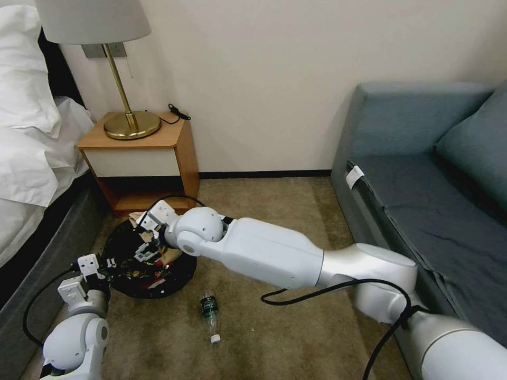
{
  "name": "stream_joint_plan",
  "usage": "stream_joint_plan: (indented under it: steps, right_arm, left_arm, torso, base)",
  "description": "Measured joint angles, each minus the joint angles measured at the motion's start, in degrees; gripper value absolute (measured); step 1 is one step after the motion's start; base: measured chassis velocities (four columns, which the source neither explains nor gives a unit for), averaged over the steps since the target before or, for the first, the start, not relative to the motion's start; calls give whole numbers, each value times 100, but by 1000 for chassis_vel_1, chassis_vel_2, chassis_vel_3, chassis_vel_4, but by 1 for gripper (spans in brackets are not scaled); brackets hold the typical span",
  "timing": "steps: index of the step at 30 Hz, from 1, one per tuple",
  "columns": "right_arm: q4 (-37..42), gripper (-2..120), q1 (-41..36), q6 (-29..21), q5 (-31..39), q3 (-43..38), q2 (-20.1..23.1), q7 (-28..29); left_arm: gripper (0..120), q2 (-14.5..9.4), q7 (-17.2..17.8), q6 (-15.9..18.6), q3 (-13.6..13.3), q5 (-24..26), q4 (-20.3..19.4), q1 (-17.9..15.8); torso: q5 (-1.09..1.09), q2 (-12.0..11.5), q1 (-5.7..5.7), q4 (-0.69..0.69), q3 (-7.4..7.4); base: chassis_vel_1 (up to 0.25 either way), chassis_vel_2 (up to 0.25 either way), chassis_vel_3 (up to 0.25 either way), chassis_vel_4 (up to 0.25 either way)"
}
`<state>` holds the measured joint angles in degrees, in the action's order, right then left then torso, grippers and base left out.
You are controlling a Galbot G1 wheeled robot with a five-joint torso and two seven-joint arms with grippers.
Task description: Pick up the trash bin, then pick up the garbage on the floor and place it into the trash bin.
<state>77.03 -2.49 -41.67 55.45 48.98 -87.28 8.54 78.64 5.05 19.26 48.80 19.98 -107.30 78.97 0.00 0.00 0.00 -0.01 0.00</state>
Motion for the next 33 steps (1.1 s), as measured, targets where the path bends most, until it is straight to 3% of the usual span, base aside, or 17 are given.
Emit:
stream_joint_plan:
  steps: [7,17,22,33]
  right_arm:
    - [-45,100,110,4,-117,89,73,-115]
    - [-136,100,498,101,-910,303,108,-515]
    - [37,100,722,118,-1643,669,304,-603]
    - [298,100,1171,102,-1861,1028,357,-984]
  left_arm:
    - [3,8,-2,-6,-33,9,4,0]
    - [3,32,17,4,-117,101,28,-6]
    - [3,28,147,246,-206,429,148,-277]
    - [3,266,239,506,-423,597,211,-584]
  torso:
    - [0,0,0,1,0]
    - [0,0,0,2,0]
    - [1,0,0,1,0]
    - [1,0,0,1,0]
  base:
    - [0,0,0,0]
    - [0,0,0,0]
    - [0,0,0,0]
    - [0,0,0,0]
